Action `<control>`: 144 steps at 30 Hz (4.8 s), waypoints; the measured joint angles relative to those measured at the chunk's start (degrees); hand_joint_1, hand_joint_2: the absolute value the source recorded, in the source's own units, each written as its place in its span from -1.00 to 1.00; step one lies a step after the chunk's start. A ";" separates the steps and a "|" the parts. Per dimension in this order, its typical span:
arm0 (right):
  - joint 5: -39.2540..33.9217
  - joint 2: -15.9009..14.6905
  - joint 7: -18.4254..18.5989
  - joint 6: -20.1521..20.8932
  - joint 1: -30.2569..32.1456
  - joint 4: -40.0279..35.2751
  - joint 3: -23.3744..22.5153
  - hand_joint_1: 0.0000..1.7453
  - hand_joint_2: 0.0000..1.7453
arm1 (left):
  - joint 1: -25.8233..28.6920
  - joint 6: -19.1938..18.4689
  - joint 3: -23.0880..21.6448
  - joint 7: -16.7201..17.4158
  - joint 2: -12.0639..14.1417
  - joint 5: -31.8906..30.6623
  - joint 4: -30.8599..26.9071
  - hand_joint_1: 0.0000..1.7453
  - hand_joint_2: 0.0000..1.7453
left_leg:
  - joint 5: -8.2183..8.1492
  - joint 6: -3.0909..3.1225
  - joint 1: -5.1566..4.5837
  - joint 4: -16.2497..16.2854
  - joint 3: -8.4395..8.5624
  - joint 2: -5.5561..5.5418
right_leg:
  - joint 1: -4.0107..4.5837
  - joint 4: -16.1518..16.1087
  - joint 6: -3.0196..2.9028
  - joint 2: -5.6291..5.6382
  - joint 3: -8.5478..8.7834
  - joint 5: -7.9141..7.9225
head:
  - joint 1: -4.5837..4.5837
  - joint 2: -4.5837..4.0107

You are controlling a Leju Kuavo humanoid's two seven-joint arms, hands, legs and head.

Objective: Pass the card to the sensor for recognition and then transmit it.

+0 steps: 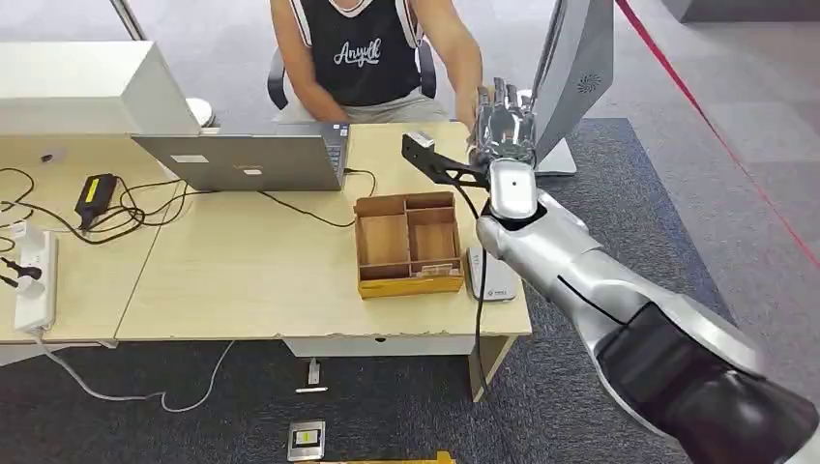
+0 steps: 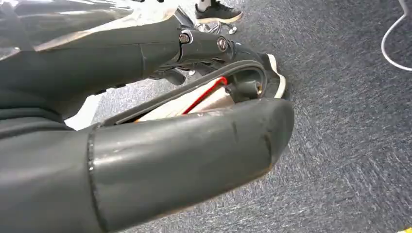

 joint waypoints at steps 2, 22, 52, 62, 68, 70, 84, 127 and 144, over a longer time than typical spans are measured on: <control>0.00 0.00 0.00 0.00 -0.01 0.02 0.00 -0.56 1.00 | 0.00 0.00 -0.04 0.00 0.00 0.00 0.00 -1.00 -1.00 | 0.00 0.00 0.00 0.00 -0.01 0.00 | 0.00 0.00 0.00 0.00 0.00 0.00 | 0.00 0.00; -4.26 0.41 -4.92 -2.38 0.09 0.09 -0.35 -1.00 -1.00 | -0.04 0.20 -0.55 0.39 0.02 2.38 -0.04 -1.00 -1.00 | 0.00 0.00 0.00 -0.01 -0.03 0.00 | 0.00 0.02 0.00 0.00 0.01 0.00 | 0.00 0.02; -43.39 -3.60 -33.48 -2.01 18.03 -28.28 -6.75 -1.00 1.00 | 0.77 1.62 -0.52 0.50 0.39 9.70 -0.02 -1.00 -1.00 | -0.05 0.00 0.02 0.00 0.02 0.01 | 0.02 -0.04 -0.02 0.02 0.01 -0.03 | 0.00 0.02; -34.97 -9.22 -31.80 2.91 26.38 -38.86 -6.60 -1.00 1.00 | 0.76 1.46 -1.07 0.37 0.39 11.10 -0.04 -1.00 -1.00 | -0.05 -0.01 0.03 -0.01 0.03 0.02 | 0.03 -0.04 -0.02 0.02 0.01 -0.03 | 0.00 0.00; -29.06 -10.27 -29.68 4.72 30.10 -41.51 -6.23 -1.00 1.00 | 0.74 1.14 -1.86 0.53 0.42 11.48 -0.04 -1.00 -1.00 | -0.05 -0.01 0.03 -0.01 0.01 0.02 | 0.03 -0.04 -0.02 0.02 0.01 -0.03 | 0.00 0.00; -24.16 -10.56 -27.08 4.94 30.79 -41.90 -6.21 -1.00 1.00 | 0.75 0.98 -2.12 0.72 0.44 11.78 -0.07 -1.00 -1.00 | -0.05 -0.01 0.02 -0.01 0.00 0.02 | 0.02 -0.04 -0.02 0.02 0.01 -0.03 | -0.02 0.02; -4.19 -11.12 -16.26 8.39 30.39 -41.96 -5.68 -1.00 1.00 | 0.77 0.61 -5.44 1.77 0.74 14.08 -0.48 -1.00 -1.00 | -0.04 -0.01 0.03 -0.02 -0.02 0.01 | 0.03 -0.02 -0.02 0.02 0.01 -0.03 | 0.00 0.02; 0.98 -6.38 -14.93 13.33 21.60 -27.08 -0.87 -1.00 1.00 | 0.85 0.37 -11.45 1.95 1.27 18.62 -1.03 -1.00 -1.00 | -0.04 -0.01 0.03 -0.01 -0.05 0.00 | 0.03 -0.02 -0.02 0.02 0.01 -0.03 | 0.00 0.00; 0.15 -5.62 -13.20 18.14 21.23 -21.84 0.00 -1.00 1.00 | 1.02 0.98 -13.70 2.32 1.49 21.33 -1.25 -1.00 -1.00 | -0.04 -0.01 0.02 -0.01 -0.03 0.00 | 0.02 -0.03 -0.02 0.02 0.01 -0.03 | 0.00 0.00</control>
